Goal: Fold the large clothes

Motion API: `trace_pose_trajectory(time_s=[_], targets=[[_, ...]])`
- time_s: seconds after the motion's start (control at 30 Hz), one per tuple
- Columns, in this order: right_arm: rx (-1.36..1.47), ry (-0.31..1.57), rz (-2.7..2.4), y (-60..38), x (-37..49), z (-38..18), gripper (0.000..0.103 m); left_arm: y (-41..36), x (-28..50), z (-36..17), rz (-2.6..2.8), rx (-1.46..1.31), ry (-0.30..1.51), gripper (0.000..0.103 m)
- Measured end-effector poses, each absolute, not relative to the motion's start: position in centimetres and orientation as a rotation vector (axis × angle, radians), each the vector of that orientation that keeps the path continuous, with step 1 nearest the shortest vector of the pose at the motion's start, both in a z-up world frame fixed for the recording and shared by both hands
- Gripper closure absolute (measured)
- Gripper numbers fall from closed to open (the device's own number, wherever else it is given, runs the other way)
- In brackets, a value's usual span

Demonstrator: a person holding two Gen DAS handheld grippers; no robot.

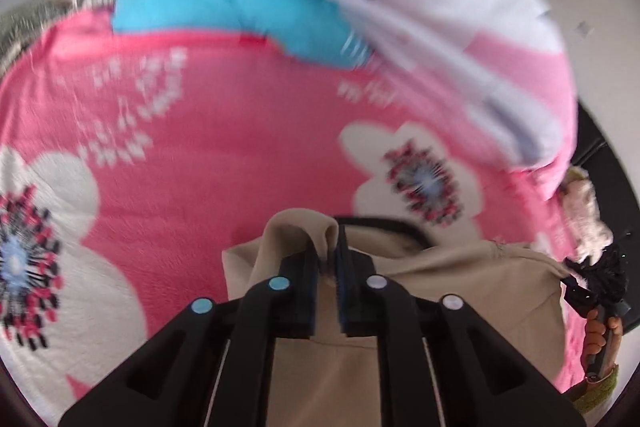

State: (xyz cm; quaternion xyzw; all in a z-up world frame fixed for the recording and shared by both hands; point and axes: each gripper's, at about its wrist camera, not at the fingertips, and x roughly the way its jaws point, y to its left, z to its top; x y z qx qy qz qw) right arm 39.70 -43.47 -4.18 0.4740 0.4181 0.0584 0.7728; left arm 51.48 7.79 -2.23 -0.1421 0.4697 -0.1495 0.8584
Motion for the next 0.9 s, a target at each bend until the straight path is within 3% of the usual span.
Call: trace_pose_trajectory(time_s=[0.07,0.17,0.3,0.47,0.67,0.9], targets=[[1.070,0.878,0.136,-44.3,39.2,-4.5,0.032,8.2,52.0,-3.2,-0.285,-0.332,1.035,0.081],[1.091,0.851,0.152,-45.1,37.7,-3.1,0.023,10.1,50.7,-1.2,-0.238,-0.407,0.958,0.037],[0.988,0.822,0.133,-44.8,34.7,0.4,0.020,12.3,47.5,3.5,-0.225,-0.401,0.859,0.035],[0.839,0.808,0.108,-42.0,27.1,4.0,0.014,13.0,40.8,6.3,-0.268,-0.353,0.904,0.035],[0.848,0.813,0.136,-38.4,18.5,1.3,0.013,14.1,30.9,2.1,-0.408,-0.537,1.013,0.034],[1.029,0.834,0.133,-36.5,17.5,-5.5,0.017,13.2,28.7,-4.6,-0.447,-0.819,1.004,0.034]])
